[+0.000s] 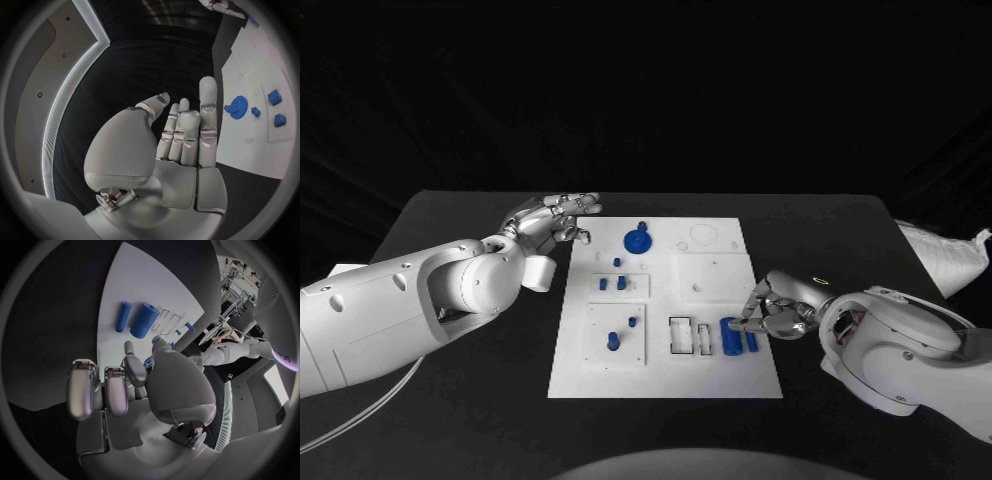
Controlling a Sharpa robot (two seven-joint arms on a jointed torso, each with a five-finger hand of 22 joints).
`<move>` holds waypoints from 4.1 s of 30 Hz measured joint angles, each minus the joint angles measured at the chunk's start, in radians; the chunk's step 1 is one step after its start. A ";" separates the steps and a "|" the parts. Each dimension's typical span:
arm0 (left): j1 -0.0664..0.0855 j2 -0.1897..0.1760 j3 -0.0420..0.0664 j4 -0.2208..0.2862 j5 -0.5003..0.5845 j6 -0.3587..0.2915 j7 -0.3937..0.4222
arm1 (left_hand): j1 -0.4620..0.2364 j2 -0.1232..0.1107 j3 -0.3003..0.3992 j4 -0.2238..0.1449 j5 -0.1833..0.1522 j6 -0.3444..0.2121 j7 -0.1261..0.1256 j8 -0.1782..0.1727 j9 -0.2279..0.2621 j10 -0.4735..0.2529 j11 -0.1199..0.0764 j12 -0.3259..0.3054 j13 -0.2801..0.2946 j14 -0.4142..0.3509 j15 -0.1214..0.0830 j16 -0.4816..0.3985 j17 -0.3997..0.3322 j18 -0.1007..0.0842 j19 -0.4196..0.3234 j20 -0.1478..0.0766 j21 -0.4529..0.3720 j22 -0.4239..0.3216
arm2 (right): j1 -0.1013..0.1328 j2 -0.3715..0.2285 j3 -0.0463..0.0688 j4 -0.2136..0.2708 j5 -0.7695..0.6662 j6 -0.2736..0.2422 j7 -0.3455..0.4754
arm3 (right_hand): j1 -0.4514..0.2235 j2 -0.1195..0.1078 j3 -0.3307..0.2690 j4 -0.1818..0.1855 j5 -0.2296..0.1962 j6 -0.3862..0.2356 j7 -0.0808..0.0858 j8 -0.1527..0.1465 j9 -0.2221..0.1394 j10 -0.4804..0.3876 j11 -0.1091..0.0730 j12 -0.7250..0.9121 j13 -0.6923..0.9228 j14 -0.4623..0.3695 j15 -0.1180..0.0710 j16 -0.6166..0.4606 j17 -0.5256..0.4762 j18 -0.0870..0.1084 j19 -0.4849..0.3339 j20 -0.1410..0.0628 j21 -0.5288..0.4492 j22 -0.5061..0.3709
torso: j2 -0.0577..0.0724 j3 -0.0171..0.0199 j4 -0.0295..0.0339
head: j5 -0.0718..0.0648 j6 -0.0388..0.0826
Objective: Assemble the parts on the task board
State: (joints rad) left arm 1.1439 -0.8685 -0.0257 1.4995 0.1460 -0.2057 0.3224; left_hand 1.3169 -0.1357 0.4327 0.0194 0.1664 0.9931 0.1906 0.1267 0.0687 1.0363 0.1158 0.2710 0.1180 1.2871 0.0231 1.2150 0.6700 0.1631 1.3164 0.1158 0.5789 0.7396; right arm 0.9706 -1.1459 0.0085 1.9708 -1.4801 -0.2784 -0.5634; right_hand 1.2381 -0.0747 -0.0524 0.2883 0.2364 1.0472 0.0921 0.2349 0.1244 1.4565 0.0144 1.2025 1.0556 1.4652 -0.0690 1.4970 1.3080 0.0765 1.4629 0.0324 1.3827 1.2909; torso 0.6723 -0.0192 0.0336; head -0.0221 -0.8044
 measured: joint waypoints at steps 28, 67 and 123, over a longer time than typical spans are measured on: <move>0.000 -0.001 0.000 0.001 0.000 0.002 0.000 | 0.000 0.000 0.000 0.000 0.000 0.000 0.000 0.004 0.000 0.000 0.000 0.004 0.001 0.000 0.000 0.000 0.000 0.000 0.000 0.000 0.000 0.000 | -0.042 0.112 0.006 -0.070 -0.088 0.068 -0.013 | 0.007 0.007 -0.019 -0.008 -0.001 0.004 -0.003 0.021 0.015 0.000 0.000 0.011 0.000 0.000 0.000 0.004 0.000 0.000 0.000 0.000 0.008 0.011 | 0.001 -0.0006 0.0009 | 0.011 -0.008; 0.000 0.002 -0.001 0.002 0.000 0.010 0.000 | -0.004 0.004 -0.003 0.003 0.000 -0.007 0.000 0.004 0.000 -0.007 0.000 0.011 0.002 -0.003 0.003 0.000 -0.001 0.000 0.000 0.000 0.000 0.000 | -0.015 0.150 0.021 -0.035 0.194 -0.102 0.011 | 0.019 0.063 -0.009 -0.006 0.097 0.038 -0.012 0.042 0.061 -0.009 -0.009 0.018 0.017 -0.001 -0.012 0.012 -0.001 0.000 0.000 -0.007 0.019 0.017 | 0.001 -0.0032 0.0104 | 0.012 -0.005; 0.000 0.000 -0.001 0.004 0.000 0.016 -0.002 | -0.004 0.004 -0.007 -0.001 0.000 -0.007 0.000 0.008 0.000 -0.014 0.000 0.016 0.002 -0.002 0.002 0.000 -0.004 0.000 0.000 0.000 0.000 0.000 | -0.017 0.213 0.020 -0.065 0.030 0.072 -0.044 | -0.032 0.108 -0.054 -0.001 0.124 0.098 -0.055 0.048 0.109 -0.024 -0.005 0.055 0.118 0.000 -0.019 0.012 0.000 0.000 0.003 -0.011 0.019 0.017 | 0.003 -0.0011 0.0139 | 0.015 -0.015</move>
State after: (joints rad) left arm 1.1438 -0.8687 -0.0263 1.5032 0.1457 -0.1893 0.3201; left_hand 1.3129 -0.1317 0.4259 0.0179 0.1664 0.9859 0.1906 0.1346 0.0687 1.0220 0.1159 0.2868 0.1202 1.2846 0.0255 1.2149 0.6665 0.1630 1.3164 0.1158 0.5789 0.7396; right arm 0.9537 -0.9325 0.0281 1.9055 -1.4497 -0.2063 -0.6075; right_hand 1.2064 0.0331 -0.1062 0.2868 0.3603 1.1452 0.0374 0.2828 0.2338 1.4324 0.0095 1.2577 1.1739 1.4648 -0.0878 1.5086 1.3076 0.0766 1.4661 0.0216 1.4019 1.3080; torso 0.6749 -0.0202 0.0475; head -0.0071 -0.8194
